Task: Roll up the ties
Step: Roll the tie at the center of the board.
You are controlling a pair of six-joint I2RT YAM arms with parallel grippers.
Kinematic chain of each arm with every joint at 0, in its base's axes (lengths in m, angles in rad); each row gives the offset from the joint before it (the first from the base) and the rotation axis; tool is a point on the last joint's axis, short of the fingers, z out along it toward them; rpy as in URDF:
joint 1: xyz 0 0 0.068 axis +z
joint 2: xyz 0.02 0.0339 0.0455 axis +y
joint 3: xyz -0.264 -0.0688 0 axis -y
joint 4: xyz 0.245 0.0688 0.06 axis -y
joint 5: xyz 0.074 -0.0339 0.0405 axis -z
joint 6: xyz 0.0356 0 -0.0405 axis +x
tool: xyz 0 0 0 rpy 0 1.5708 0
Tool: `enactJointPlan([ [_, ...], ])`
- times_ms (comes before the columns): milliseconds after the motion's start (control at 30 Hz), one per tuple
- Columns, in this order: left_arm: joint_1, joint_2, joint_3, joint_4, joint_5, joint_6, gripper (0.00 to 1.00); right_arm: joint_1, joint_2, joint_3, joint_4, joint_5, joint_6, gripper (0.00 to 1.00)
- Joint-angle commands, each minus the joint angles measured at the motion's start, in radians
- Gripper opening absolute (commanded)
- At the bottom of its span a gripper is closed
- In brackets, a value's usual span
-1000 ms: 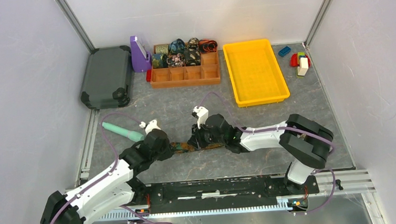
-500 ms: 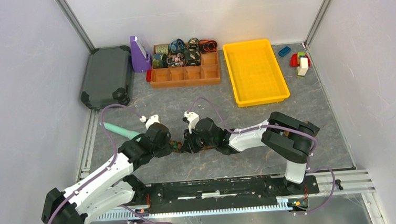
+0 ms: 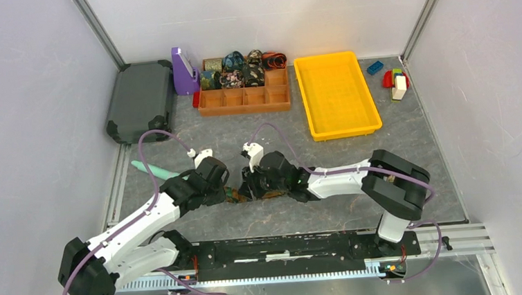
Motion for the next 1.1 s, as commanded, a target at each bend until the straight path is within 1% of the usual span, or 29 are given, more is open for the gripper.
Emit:
enactJointPlan([
  [0, -0.007, 0.002, 0.041, -0.017, -0.026, 0.049, 0.02, -0.011, -0.052, 0.02, -0.005, 0.055, -0.031, 0.29],
  [100, -0.007, 0.003, 0.044, -0.017, -0.025, 0.05, 0.02, -0.015, -0.023, 0.036, 0.001, 0.056, -0.026, 0.28],
  [267, -0.009, 0.008, 0.054, -0.017, -0.018, 0.053, 0.02, -0.004, 0.056, 0.065, 0.043, 0.011, 0.003, 0.25],
  [533, -0.01, 0.017, 0.066, -0.02, -0.015, 0.063, 0.02, 0.017, 0.135, 0.089, 0.095, -0.014, 0.032, 0.25],
  [800, -0.019, 0.059, 0.092, -0.007, -0.001, 0.06, 0.02, 0.023, 0.162, 0.104, 0.11, -0.042, 0.033, 0.25],
  [1067, -0.057, 0.146, 0.099, 0.043, 0.01, 0.042, 0.02, 0.023, 0.151, 0.097, 0.089, -0.04, 0.012, 0.25],
])
